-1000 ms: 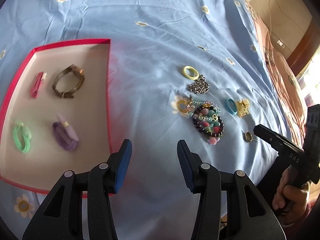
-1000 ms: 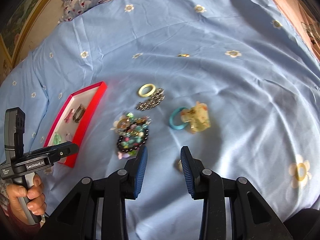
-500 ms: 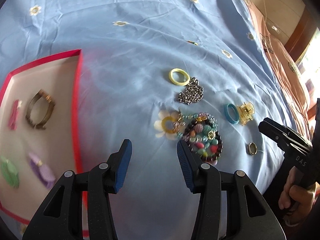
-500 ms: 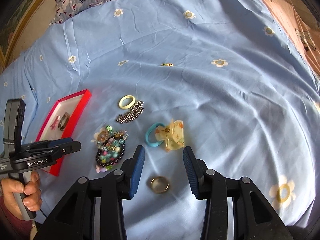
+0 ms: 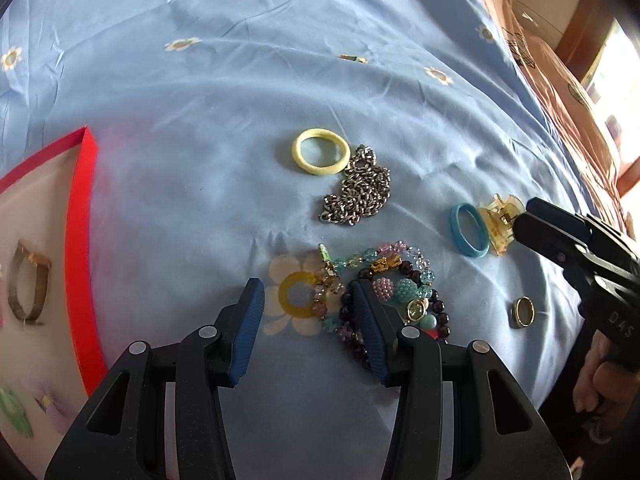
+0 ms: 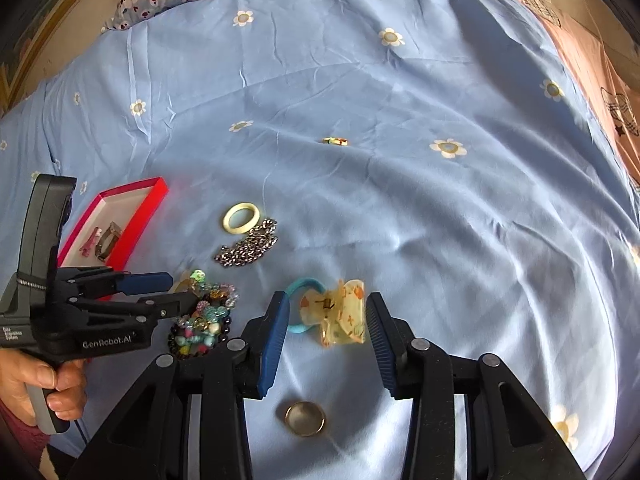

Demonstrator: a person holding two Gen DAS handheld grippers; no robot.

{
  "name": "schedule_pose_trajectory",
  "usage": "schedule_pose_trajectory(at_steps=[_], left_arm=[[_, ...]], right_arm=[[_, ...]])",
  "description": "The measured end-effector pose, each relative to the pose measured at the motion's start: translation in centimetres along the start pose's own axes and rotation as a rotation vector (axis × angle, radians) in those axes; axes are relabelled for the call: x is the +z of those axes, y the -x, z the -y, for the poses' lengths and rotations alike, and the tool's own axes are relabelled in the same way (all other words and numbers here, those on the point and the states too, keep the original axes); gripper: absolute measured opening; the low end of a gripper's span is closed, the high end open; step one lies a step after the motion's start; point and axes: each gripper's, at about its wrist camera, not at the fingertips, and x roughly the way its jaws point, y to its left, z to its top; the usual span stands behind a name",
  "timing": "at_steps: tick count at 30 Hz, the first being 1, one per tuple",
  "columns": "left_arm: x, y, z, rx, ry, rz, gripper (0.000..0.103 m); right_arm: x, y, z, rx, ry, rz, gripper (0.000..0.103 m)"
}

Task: Organize jewelry
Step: 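Grasp the beaded bracelet with the left tool while the right tool grasps the yellow claw clip, then carry the bracelet and yellow claw clip into the box and open both tools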

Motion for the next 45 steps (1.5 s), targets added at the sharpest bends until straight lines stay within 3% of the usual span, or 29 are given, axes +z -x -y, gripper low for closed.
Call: schedule_pose_trajectory(at_steps=[1, 2, 3, 4, 5, 11, 12, 13, 32, 45], left_arm=[[0.0, 0.0, 0.1, -0.010, -0.007, 0.001, 0.035], [-0.1, 0.0, 0.3, -0.028, -0.016, 0.002, 0.024], [-0.2, 0.0, 0.4, -0.042, -0.024, 0.003, 0.014], [-0.2, 0.0, 0.7, -0.054, -0.036, 0.004, 0.011], [-0.3, 0.1, 1.0, -0.058, -0.050, 0.006, 0.007], [-0.6, 0.9, 1.0, -0.063, -0.042, 0.034, 0.006], [-0.6, 1.1, 0.9, -0.069, -0.035, 0.040, 0.006], [-0.6, 1.5, 0.7, -0.072, -0.027, 0.048, 0.006], [-2.8, 10.4, -3.2, -0.084, 0.093, 0.214, 0.006], [-5.9, 13.7, -8.8, -0.029, 0.219, 0.262, 0.006]], right_arm=[[0.0, -0.2, 0.0, -0.004, 0.001, -0.004, 0.040], [0.0, -0.5, 0.0, -0.008, 0.004, -0.009, 0.038], [-0.1, -0.7, 0.1, -0.012, 0.006, -0.015, 0.029], [-0.2, -1.0, 0.1, -0.017, 0.005, -0.024, 0.017], [-0.3, -1.2, 0.1, -0.017, 0.003, -0.027, 0.015], [-0.4, -0.6, -0.2, -0.010, 0.013, -0.009, 0.011], [-0.4, -0.5, -0.3, -0.005, 0.011, -0.006, 0.004], [-0.3, -0.3, -0.3, 0.003, 0.008, -0.003, 0.004], [0.4, 2.0, -4.8, 0.143, 0.039, 0.029, 0.004], [0.6, 1.2, -10.6, 0.250, 0.106, 0.004, 0.004]])
